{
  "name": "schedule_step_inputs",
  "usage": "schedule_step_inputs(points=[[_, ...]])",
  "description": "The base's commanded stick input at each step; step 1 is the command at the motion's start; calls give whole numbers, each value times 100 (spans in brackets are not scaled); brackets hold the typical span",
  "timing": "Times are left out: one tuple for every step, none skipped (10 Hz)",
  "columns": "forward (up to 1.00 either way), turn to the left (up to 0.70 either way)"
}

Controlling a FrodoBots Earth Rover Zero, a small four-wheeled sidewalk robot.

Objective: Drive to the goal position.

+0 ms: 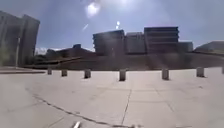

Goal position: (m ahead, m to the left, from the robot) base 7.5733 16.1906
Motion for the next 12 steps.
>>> schedule_step_inputs(points=[[85, 0], [85, 0], [85, 0], [85, 0], [85, 0], [85, 0], [85, 0], [85, 0], [85, 0], [85, 0], [85, 0], [85, 0]])
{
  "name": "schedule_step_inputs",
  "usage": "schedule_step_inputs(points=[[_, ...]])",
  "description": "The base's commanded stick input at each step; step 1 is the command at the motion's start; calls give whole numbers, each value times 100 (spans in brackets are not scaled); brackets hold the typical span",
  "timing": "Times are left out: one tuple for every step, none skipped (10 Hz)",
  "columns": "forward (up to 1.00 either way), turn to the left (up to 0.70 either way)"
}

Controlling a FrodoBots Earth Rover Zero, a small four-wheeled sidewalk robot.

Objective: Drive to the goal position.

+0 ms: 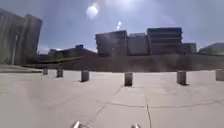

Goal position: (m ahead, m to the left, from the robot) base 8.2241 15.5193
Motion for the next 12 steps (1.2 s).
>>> schedule_step_inputs(points=[[85, 0], [85, 0], [85, 0], [85, 0], [85, 0], [85, 0], [85, 0], [85, 0], [85, 0], [85, 0], [85, 0], [85, 0]])
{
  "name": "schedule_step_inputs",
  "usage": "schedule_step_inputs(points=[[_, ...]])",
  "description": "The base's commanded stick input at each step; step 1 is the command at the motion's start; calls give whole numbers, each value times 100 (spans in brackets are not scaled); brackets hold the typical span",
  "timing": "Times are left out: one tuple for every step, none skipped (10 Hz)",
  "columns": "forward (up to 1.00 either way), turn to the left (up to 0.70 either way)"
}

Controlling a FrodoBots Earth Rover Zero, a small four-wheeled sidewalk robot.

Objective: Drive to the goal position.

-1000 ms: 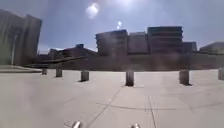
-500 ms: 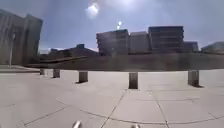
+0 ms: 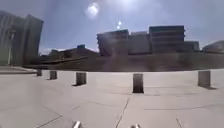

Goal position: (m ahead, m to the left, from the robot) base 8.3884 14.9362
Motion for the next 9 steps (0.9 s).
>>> schedule_step_inputs(points=[[85, 0], [85, 0], [85, 0], [85, 0], [85, 0], [85, 0], [85, 0], [85, 0], [85, 0]])
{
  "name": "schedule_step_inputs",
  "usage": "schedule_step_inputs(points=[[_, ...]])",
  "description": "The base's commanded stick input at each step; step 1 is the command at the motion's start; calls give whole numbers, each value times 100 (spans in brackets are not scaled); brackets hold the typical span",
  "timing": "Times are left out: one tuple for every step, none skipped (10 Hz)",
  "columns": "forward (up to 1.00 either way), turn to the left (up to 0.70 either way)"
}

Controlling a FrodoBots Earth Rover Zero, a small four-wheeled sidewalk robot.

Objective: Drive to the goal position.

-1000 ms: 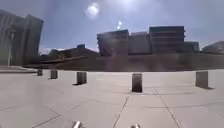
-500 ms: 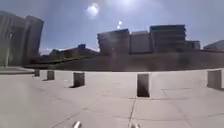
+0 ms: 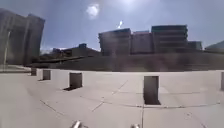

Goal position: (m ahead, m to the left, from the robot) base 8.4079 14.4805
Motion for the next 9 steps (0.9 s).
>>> schedule_step_inputs(points=[[85, 0], [85, 0], [85, 0], [85, 0], [85, 0], [85, 0], [85, 0], [85, 0], [85, 0]])
